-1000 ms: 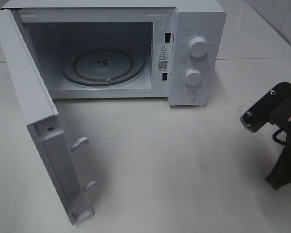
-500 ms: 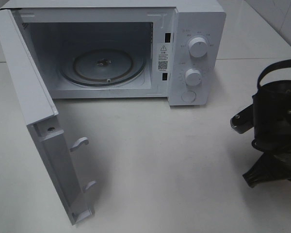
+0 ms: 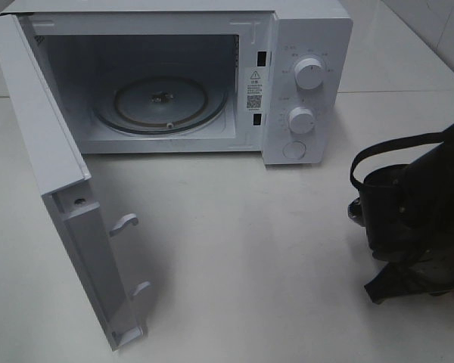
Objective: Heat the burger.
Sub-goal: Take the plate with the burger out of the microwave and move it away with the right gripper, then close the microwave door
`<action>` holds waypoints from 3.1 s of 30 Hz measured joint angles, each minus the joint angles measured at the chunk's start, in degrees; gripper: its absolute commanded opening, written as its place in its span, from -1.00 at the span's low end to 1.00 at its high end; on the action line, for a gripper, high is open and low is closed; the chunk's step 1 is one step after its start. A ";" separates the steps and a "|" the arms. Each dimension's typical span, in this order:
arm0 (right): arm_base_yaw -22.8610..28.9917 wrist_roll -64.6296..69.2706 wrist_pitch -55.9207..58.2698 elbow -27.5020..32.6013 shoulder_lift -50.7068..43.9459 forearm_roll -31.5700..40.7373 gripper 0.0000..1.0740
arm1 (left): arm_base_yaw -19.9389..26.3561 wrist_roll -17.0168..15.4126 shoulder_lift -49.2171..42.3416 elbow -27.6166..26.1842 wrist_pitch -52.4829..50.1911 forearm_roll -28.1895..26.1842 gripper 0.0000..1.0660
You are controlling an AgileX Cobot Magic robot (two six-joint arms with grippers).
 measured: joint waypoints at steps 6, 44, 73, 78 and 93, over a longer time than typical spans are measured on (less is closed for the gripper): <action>0.00 4.13 -0.40 0.00 3.72 -2.98 -0.80 | 0.00 0.00 0.00 0.00 0.00 0.00 0.84; 0.00 -34.78 -16.27 -0.29 -27.33 20.68 0.56 | 0.00 0.00 0.00 0.00 0.00 0.00 0.84; 0.00 -58.73 -0.52 -0.29 -57.58 40.51 0.43 | 0.00 0.00 0.00 0.00 0.00 0.00 0.84; 0.00 -59.07 3.90 -0.29 -62.80 40.57 0.42 | 0.00 0.00 0.00 0.00 0.00 0.00 0.84; -1.89 -62.17 10.49 3.32 -81.30 40.97 0.42 | 0.00 0.00 0.00 0.00 0.00 0.00 0.84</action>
